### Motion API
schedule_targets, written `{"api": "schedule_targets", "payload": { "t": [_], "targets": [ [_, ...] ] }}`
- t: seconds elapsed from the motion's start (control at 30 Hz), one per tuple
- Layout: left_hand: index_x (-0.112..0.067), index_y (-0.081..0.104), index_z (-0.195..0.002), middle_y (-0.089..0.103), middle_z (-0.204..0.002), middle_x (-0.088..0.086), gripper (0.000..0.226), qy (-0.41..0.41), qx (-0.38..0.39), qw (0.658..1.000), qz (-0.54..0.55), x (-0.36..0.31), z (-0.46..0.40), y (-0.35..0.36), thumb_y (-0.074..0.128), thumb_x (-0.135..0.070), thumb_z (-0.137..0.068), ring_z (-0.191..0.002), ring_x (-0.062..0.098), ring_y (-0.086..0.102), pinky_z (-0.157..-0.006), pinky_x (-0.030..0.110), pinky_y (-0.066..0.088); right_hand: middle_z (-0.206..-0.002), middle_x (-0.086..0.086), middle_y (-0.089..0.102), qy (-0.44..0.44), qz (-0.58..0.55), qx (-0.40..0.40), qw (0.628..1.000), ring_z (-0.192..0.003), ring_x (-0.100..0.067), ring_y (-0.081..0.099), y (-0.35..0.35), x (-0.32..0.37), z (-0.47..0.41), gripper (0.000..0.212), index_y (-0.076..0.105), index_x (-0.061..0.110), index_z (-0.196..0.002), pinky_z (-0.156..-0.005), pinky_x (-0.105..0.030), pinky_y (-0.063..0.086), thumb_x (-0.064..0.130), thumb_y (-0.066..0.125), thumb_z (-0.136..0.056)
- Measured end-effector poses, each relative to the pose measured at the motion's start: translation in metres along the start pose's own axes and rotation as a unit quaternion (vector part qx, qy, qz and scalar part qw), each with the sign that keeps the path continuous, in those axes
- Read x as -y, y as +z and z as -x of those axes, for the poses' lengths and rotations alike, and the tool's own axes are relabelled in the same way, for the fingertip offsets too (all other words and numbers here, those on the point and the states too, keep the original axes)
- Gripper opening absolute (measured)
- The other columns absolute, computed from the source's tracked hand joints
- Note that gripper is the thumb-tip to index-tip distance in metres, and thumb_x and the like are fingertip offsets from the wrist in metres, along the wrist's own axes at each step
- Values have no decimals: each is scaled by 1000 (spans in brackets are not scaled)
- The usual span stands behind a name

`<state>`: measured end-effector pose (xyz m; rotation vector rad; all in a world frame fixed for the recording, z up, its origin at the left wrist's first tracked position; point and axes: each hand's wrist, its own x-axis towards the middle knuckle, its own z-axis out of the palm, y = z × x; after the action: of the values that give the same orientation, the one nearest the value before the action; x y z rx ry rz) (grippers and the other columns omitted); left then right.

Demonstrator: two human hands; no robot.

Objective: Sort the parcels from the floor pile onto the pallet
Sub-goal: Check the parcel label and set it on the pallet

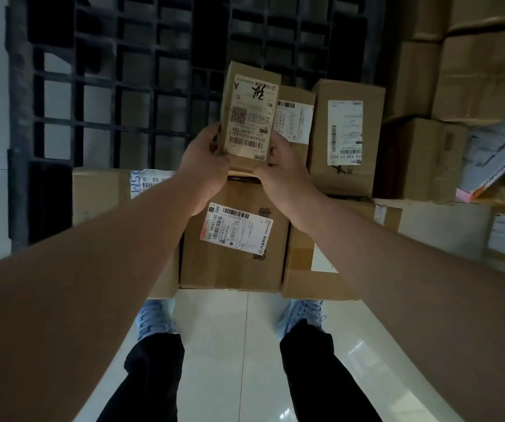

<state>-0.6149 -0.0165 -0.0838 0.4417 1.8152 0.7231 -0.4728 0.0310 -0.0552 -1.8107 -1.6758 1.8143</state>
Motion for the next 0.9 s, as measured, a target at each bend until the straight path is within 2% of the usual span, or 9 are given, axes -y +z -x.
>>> {"api": "schedule_targets", "payload": {
  "t": [0.2, 0.33, 0.37, 0.43, 0.5, 0.57, 0.63, 0.8, 0.9],
  "targets": [
    [-36, 46, -149, 64, -103, -23, 65, 4, -15, 998, -59, 6, 2, 9, 54, 3, -97, -87, -7, 60, -48, 0, 40, -134, 8, 65, -2, -3, 28, 1000, -120, -4, 59, -2, -11, 5, 59, 51, 24, -150, -98, -17, 46, 0, 56, -96],
    [-41, 47, -147, 60, -92, -26, 64, 6, -27, 994, -110, 10, 1, 14, 50, 1, -99, -78, -5, 61, -49, 8, 44, -109, 14, 65, 48, 13, 62, 997, -89, -4, 63, -4, -17, 6, 60, 45, 24, -157, -62, -7, 50, 12, 58, -99],
    [-40, 46, -147, 59, -93, -26, 62, 5, -31, 992, -119, 10, 1, 16, 49, -1, -100, -78, -4, 59, -50, 8, 42, -105, 15, 65, 55, 13, 67, 996, -85, -9, 65, -5, -18, 7, 59, 46, 25, -156, -60, -9, 51, 13, 58, -99],
    [-38, 49, -145, 61, -98, -23, 54, 6, -38, 991, -131, 10, -1, 20, 47, -5, -102, -79, -4, 57, -55, 12, 40, -106, 9, 69, 56, 5, 69, 996, -92, -20, 69, -6, -20, 7, 50, 53, 30, -145, -74, -24, 58, 12, 58, -99],
    [-34, 51, -143, 62, -105, -19, 49, 5, -44, 989, -142, 10, -4, 22, 44, -6, -103, -80, -4, 54, -60, 16, 38, -119, -1, 70, 45, 5, 66, 997, -96, -16, 69, -6, -21, 6, 44, 56, 36, -135, -79, -35, 58, 12, 58, -99],
    [-30, 51, -141, 63, -113, -13, 48, 3, -42, 986, -161, 10, -8, 23, 42, -5, -102, -85, 1, 55, -62, 17, 37, -127, -5, 64, 34, 24, 67, 997, -101, -14, 66, -5, -24, 4, 41, 60, 28, -136, -80, -28, 56, 13, 57, -99],
    [-27, 51, -140, 65, -124, -6, 48, 0, -32, 983, -182, 12, -11, 23, 42, -2, -101, -97, 11, 58, -63, 18, 38, -134, -5, 58, 27, 41, 73, 996, -111, -19, 63, -4, -28, 2, 39, 61, 19, -137, -92, -31, 54, 14, 57, -99],
    [-25, 49, -140, 65, -128, -2, 45, -9, -28, 979, -201, 15, -16, 20, 43, -4, -101, -103, 18, 59, -66, 22, 41, -142, -2, 53, 14, 51, 90, 994, -123, -18, 57, 0, -30, 1, 46, 58, 20, -144, -101, -34, 53, 15, 58, -98],
    [-23, 43, -147, 64, -131, -2, 50, -11, -32, 979, -202, 13, -15, 19, 48, -5, -101, -107, 16, 60, -63, 19, 39, -137, -5, 59, 16, 43, 73, 996, -112, -17, 63, 1, -29, 0, 43, 61, 21, -141, -89, -28, 54, 14, 55, -99]
  ]
}}
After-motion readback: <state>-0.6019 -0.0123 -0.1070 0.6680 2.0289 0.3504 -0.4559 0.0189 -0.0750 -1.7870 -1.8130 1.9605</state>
